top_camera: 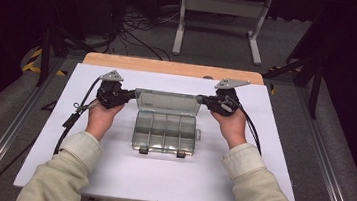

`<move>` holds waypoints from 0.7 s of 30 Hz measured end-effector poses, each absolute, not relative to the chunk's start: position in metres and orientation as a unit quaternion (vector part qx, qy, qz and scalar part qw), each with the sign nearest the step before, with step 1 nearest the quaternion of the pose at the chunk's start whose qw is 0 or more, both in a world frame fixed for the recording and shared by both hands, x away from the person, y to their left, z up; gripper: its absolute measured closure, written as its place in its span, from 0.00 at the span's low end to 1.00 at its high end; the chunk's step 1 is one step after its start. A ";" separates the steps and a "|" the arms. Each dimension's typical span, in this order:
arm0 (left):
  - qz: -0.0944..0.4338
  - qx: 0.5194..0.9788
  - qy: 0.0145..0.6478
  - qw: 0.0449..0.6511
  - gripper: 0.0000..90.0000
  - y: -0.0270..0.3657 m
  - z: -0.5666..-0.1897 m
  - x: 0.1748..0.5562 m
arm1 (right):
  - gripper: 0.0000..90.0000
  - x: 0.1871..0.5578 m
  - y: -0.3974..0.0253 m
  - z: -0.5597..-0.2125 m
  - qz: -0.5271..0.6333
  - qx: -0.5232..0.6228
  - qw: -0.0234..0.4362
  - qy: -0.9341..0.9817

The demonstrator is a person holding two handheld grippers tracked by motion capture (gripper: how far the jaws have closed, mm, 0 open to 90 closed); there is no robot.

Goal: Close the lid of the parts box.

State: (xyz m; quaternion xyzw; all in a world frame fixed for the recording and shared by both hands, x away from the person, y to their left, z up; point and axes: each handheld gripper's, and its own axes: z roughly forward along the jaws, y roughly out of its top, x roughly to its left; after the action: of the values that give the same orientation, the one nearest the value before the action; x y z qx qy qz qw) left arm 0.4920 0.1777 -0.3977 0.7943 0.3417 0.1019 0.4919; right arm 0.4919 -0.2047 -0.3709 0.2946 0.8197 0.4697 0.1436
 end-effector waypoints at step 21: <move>0.097 0.784 0.310 0.529 1.00 0.189 -0.379 0.457 | 1.00 0.456 -0.209 -0.355 0.493 0.260 0.134 0.819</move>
State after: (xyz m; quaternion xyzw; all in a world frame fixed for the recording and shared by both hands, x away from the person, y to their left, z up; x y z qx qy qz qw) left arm 0.4569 0.1894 -0.3785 0.7837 0.3103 0.0966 0.5294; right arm 0.4558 -0.2091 -0.3548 0.2597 0.8191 0.4935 0.1343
